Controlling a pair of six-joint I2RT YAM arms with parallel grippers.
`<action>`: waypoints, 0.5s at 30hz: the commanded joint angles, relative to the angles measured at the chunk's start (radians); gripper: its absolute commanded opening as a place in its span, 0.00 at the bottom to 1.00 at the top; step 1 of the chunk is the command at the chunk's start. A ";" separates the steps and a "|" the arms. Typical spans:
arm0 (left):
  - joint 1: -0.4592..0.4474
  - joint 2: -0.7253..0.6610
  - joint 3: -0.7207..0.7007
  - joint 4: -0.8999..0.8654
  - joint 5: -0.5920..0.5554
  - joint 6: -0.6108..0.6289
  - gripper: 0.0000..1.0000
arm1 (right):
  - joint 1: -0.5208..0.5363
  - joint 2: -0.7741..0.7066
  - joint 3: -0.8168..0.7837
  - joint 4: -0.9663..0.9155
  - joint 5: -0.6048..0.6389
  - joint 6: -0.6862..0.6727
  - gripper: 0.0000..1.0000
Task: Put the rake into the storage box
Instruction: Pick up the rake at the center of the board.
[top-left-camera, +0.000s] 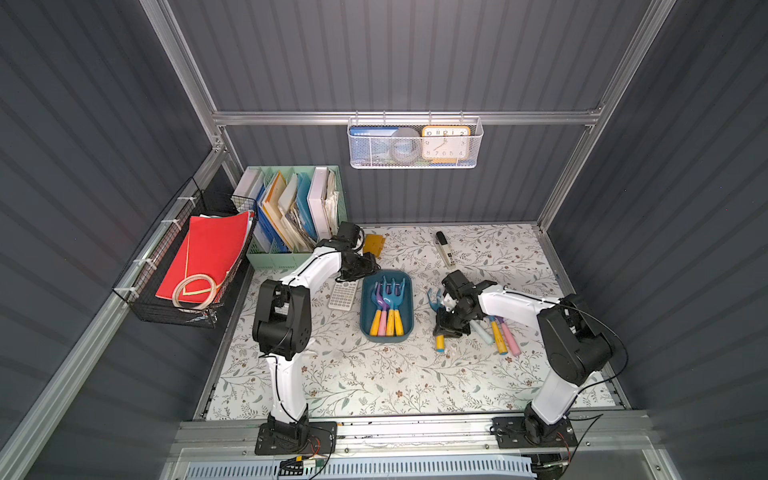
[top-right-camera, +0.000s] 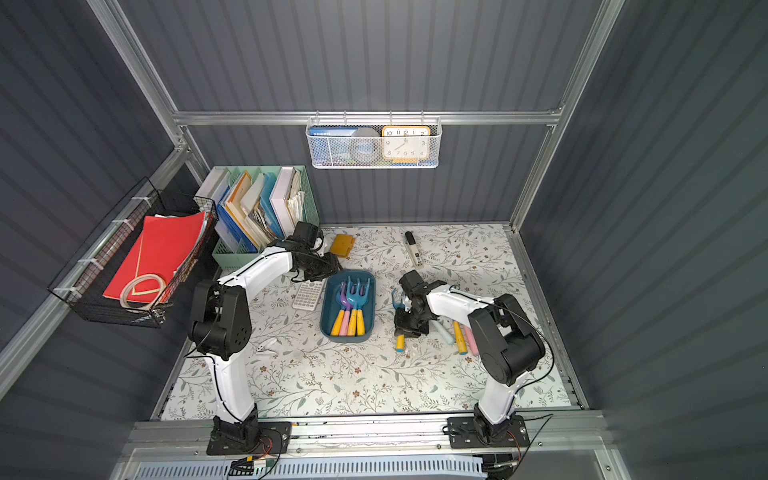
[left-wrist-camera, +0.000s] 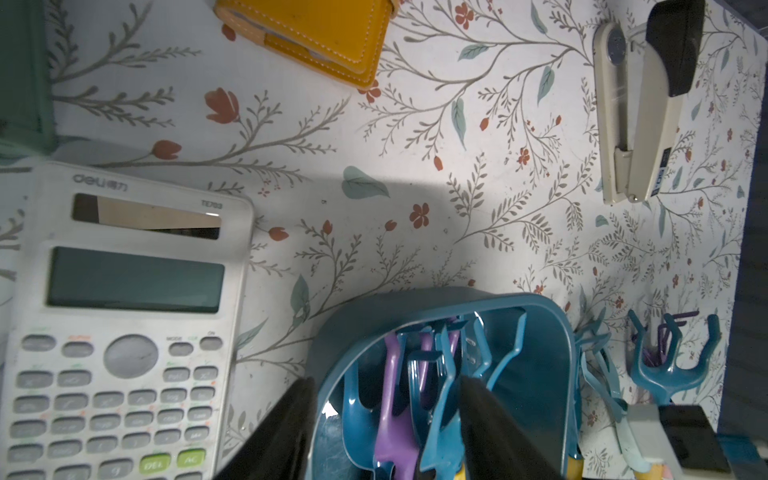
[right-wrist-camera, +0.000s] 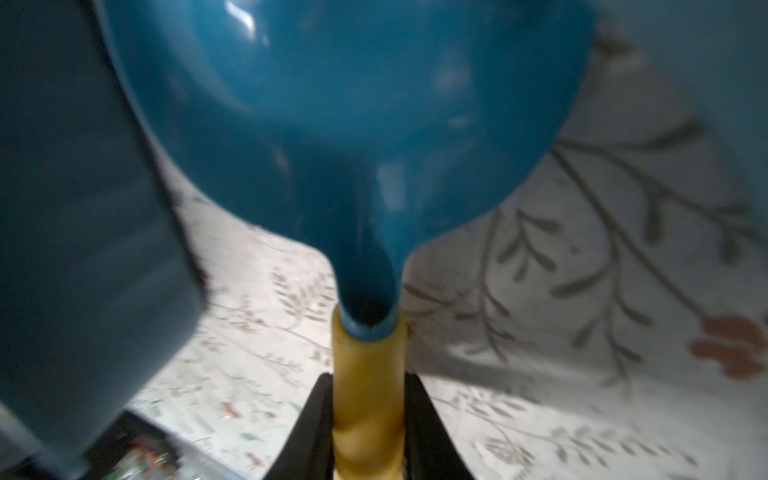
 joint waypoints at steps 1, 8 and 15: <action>0.001 0.001 -0.001 0.016 0.110 0.036 0.68 | -0.080 -0.038 -0.038 0.225 -0.351 0.042 0.10; 0.021 -0.049 -0.032 0.141 0.491 0.114 0.75 | -0.123 -0.054 -0.063 0.485 -0.605 0.177 0.12; 0.042 -0.053 -0.041 0.240 0.884 0.107 0.76 | -0.118 -0.067 -0.072 0.725 -0.655 0.326 0.13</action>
